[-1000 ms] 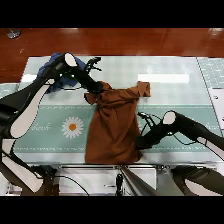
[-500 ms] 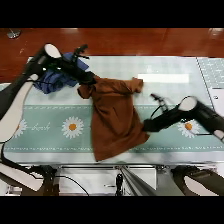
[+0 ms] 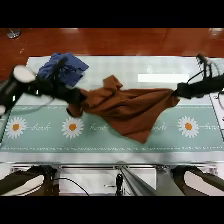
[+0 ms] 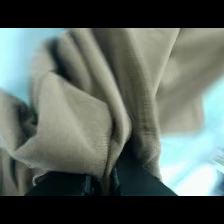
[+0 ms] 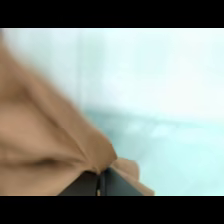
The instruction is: Fold the shirts.
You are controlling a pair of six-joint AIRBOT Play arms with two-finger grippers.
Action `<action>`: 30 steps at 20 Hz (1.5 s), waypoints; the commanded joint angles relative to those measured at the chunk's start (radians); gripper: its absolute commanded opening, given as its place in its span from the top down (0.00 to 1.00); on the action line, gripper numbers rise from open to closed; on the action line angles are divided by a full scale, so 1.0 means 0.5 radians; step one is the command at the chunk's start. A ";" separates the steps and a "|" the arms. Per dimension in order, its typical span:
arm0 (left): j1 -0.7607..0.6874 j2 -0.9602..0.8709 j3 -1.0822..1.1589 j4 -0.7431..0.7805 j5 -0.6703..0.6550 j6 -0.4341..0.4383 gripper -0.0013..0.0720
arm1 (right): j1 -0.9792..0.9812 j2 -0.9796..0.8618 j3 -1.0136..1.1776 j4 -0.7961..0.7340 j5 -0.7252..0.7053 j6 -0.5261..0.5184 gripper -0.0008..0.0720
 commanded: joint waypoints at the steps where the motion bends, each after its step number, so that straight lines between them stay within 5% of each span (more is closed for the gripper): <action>1: -0.067 0.446 -0.657 -0.423 0.065 0.069 0.93 | -0.049 -0.311 0.441 0.089 -0.079 0.026 0.95; 8: -0.465 0.274 -0.896 -0.465 0.822 -0.003 0.92 | 0.089 -0.803 0.713 0.351 -0.089 0.084 0.95; 9: -0.444 0.208 -0.849 -0.464 0.855 -0.003 0.75 | 0.108 -0.831 0.713 0.351 -0.084 0.109 0.80; 10: -0.393 0.139 -0.780 -0.462 0.842 0.001 0.27 | 0.113 -0.843 0.713 0.352 -0.068 0.119 0.27; 11: -0.314 0.090 -0.699 -0.426 0.774 0.027 0.03 | 0.106 -0.840 0.722 0.343 -0.033 0.108 0.13; 16: 0.562 0.084 -0.199 0.101 0.047 0.043 0.02 | -0.278 -0.613 0.764 0.137 0.443 -0.081 0.13; 20: 1.038 0.138 -0.452 -0.090 -0.239 0.144 0.02 | -0.676 -0.201 0.092 0.200 0.130 -0.133 0.13; 23: 0.843 0.130 -0.762 -0.484 -0.329 0.472 0.02 | -0.777 0.027 -0.579 0.410 -0.103 -0.265 0.13; 27: 0.266 0.130 -0.845 -0.382 -0.318 0.604 0.02 | -0.778 0.112 -0.945 0.582 -0.170 -0.414 0.14; 30: -0.086 0.127 -0.845 -0.414 -0.053 0.595 0.02 | -0.778 0.112 -0.952 0.594 -0.121 -0.423 0.14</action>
